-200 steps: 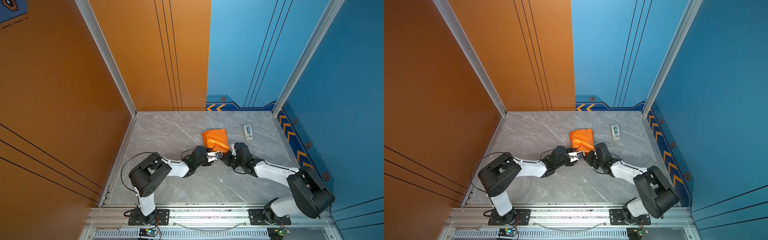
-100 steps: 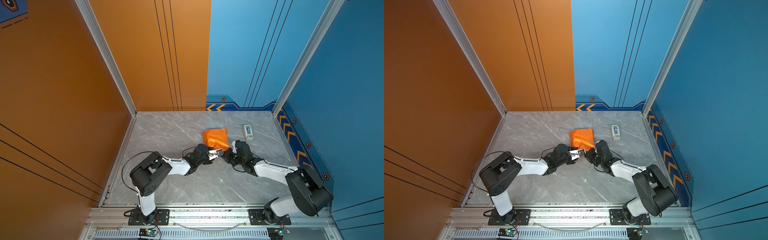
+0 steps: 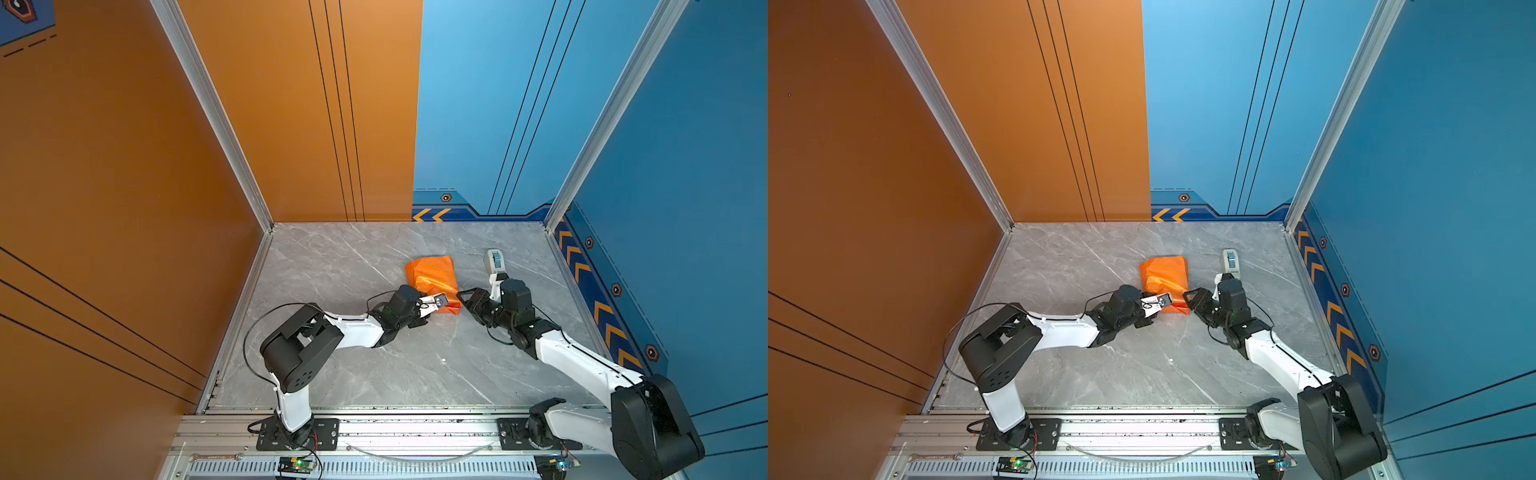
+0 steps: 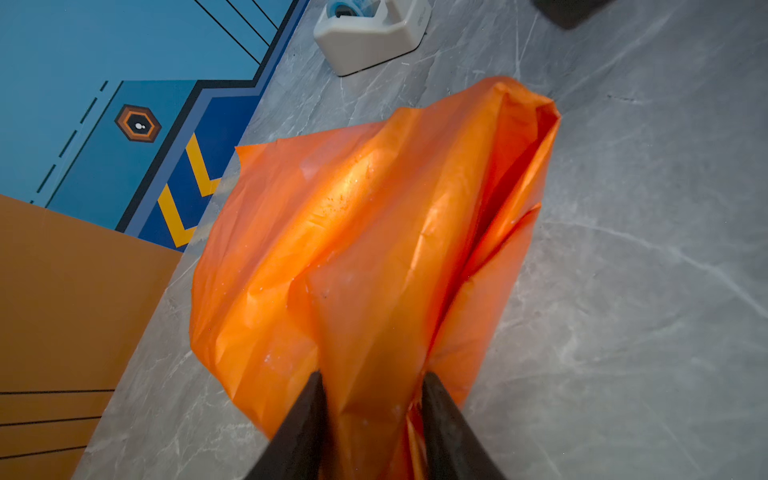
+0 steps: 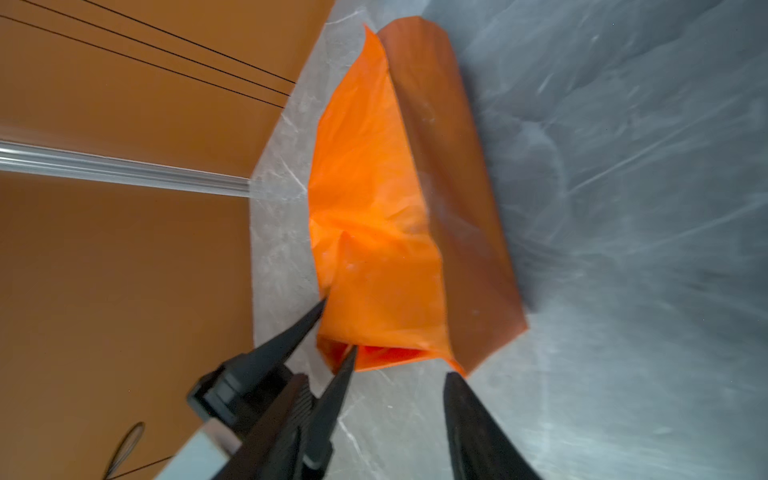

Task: Wrap the gift box in paper
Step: 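Gather the loose end paper with the left gripper while the right draws back, then hold the end paper with the left gripper while the right moves to the dispenser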

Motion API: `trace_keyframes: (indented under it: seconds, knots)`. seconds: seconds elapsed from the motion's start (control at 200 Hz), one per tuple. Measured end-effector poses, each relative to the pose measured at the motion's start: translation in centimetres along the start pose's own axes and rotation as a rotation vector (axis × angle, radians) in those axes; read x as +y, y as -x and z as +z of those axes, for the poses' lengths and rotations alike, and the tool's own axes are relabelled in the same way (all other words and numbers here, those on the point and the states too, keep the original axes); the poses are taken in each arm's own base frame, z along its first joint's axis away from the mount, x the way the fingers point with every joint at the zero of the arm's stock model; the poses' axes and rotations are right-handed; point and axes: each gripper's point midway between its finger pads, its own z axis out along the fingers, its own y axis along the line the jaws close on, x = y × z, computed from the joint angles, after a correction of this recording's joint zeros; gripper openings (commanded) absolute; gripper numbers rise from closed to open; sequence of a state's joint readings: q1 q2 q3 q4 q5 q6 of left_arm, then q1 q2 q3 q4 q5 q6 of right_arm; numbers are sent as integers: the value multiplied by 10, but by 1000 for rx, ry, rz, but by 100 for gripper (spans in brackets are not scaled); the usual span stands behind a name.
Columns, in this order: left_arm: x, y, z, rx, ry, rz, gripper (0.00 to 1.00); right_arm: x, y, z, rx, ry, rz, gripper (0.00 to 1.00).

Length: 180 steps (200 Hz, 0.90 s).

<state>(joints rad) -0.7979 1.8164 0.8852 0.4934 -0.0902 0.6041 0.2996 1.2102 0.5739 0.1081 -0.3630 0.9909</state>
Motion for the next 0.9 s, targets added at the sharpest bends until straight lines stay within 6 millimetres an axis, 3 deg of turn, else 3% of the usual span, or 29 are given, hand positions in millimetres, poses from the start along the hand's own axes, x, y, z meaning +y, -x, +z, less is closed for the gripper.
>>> trace_keyframes:
  seconds: [0.065,0.175,0.32,0.586,0.901]
  knots:
    - [0,0,0,0,0,-13,40,-11,-1,0,36,-67,-14,73]
    - [0,0,0,1,3,-35,40,-15,-3,9,121,-141,-59,94]
    - [1,1,2,2,8,-57,39,-21,-13,17,193,-194,-190,94]
    - [1,2,4,-1,12,-90,39,-28,-25,2,138,-194,-443,92]
    - [2,4,7,-6,15,-116,40,-37,-38,30,160,-219,-546,88]
